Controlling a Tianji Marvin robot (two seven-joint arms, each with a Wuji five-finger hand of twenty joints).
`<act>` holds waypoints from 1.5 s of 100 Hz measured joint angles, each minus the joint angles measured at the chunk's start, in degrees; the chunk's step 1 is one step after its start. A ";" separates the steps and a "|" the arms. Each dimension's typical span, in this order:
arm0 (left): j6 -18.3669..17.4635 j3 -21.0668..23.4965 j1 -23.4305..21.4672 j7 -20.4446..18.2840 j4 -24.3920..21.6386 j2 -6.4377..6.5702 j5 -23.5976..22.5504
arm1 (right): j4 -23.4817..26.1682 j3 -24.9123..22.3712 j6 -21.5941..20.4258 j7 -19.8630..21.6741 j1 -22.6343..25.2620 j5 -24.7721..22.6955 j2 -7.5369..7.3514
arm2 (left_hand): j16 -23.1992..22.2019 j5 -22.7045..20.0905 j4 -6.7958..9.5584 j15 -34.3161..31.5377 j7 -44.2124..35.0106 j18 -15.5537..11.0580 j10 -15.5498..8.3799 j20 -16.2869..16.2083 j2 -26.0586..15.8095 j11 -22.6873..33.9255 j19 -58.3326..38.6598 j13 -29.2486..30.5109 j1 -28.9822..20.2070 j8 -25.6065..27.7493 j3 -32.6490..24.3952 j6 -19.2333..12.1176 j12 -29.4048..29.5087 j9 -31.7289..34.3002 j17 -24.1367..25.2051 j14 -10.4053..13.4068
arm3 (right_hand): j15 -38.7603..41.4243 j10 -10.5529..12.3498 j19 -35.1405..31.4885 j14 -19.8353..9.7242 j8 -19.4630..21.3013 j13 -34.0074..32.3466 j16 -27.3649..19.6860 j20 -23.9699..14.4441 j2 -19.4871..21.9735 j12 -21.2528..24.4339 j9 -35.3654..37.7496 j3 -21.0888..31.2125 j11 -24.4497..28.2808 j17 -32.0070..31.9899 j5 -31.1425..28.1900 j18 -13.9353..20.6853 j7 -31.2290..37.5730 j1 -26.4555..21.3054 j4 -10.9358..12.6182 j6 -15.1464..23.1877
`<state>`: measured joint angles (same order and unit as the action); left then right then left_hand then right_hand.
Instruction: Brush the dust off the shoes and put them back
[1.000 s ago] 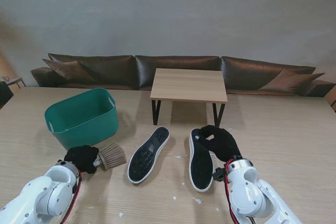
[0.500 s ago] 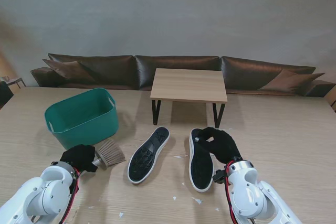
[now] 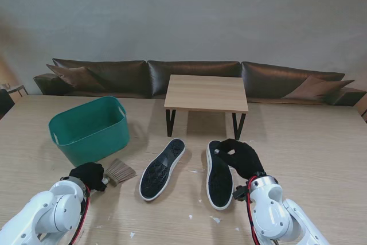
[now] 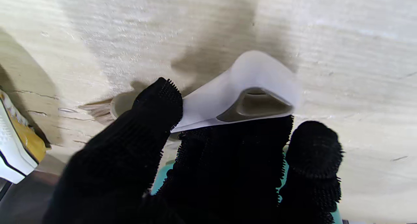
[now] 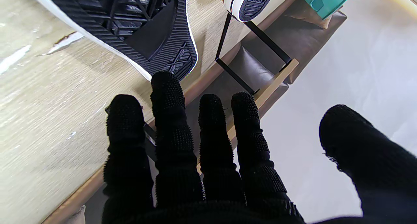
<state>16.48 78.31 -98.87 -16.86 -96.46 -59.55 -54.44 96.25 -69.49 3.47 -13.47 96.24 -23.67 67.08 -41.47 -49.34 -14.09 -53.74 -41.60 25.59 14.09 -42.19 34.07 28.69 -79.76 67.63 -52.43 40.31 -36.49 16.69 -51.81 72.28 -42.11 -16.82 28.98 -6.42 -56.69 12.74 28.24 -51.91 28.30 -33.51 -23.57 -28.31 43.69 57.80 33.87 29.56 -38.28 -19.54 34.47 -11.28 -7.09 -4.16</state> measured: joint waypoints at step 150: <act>0.89 -5.67 2.25 -9.96 -0.93 1.47 -20.03 | -0.08 -0.10 0.51 -0.22 0.08 3.44 0.46 | -14.61 1.91 1.83 -4.28 -14.11 -8.49 -4.39 -3.45 9.47 -1.44 -4.86 -8.35 6.52 -5.17 -6.68 -8.14 -11.16 -4.81 10.55 4.03 | 0.57 -0.65 0.00 0.19 0.00 0.01 0.00 0.00 0.00 0.04 0.00 0.00 0.00 0.00 0.04 -0.49 0.04 0.00 0.01 -0.76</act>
<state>17.37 72.65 -96.62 -26.82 -97.40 -58.08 -74.47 96.17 -69.60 3.99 -13.69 96.33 -20.23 67.54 -56.08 -47.43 -12.26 -58.03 -55.71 17.10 9.71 -45.65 43.54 27.25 -84.62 59.29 -45.91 35.14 -43.17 8.56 -62.98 67.47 -31.56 -12.79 29.55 -7.06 -56.69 12.93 28.24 -51.90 28.30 -33.51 -23.57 -28.26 43.69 57.80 33.87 29.56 -38.24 -20.03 34.51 -11.28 -7.09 -4.92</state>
